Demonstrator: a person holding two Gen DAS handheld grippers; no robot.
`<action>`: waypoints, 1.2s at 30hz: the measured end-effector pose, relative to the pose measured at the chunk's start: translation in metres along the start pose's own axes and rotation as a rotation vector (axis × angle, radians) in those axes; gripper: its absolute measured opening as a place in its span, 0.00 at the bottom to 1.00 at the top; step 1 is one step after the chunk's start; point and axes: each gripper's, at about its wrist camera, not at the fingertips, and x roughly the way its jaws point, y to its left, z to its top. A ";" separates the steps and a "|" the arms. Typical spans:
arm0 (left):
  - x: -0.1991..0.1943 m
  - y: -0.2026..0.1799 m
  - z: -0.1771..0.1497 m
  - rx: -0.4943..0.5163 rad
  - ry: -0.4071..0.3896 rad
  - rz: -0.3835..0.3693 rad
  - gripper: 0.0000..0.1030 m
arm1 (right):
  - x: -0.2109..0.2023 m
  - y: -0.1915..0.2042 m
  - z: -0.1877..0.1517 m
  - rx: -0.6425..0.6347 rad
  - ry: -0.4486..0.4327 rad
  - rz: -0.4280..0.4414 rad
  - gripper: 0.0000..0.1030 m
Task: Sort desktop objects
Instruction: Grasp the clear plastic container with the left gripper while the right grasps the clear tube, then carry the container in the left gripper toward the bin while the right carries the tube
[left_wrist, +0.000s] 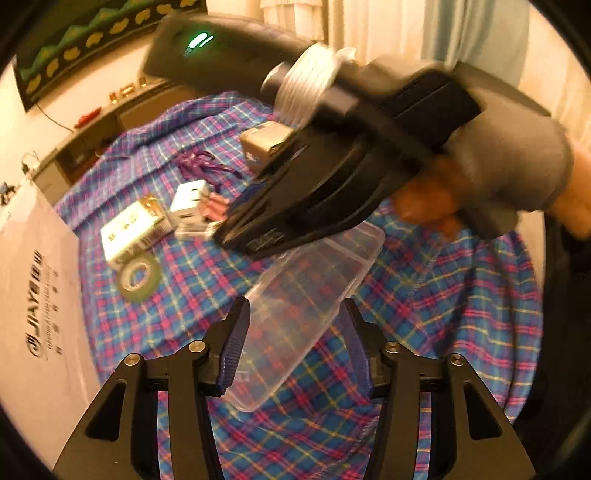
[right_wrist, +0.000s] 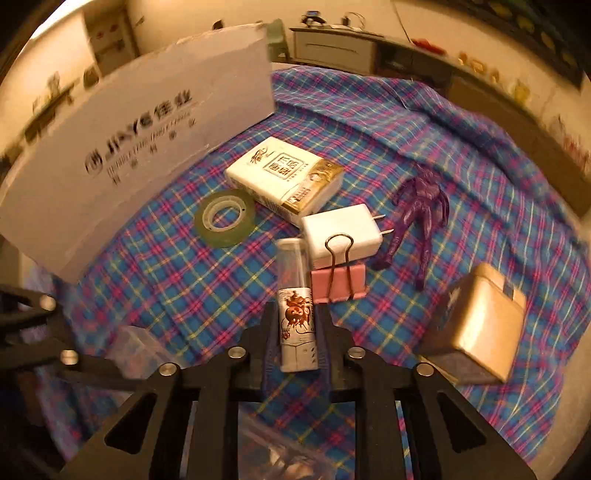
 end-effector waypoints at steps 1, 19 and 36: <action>-0.001 0.003 0.002 -0.009 -0.003 0.014 0.53 | -0.005 -0.005 -0.002 0.021 -0.004 0.004 0.20; 0.019 0.003 0.022 0.027 -0.056 0.128 0.62 | -0.042 -0.041 -0.019 0.232 -0.078 0.032 0.20; 0.019 0.046 0.023 -0.247 0.006 0.053 0.52 | -0.070 -0.049 -0.029 0.290 -0.134 0.020 0.20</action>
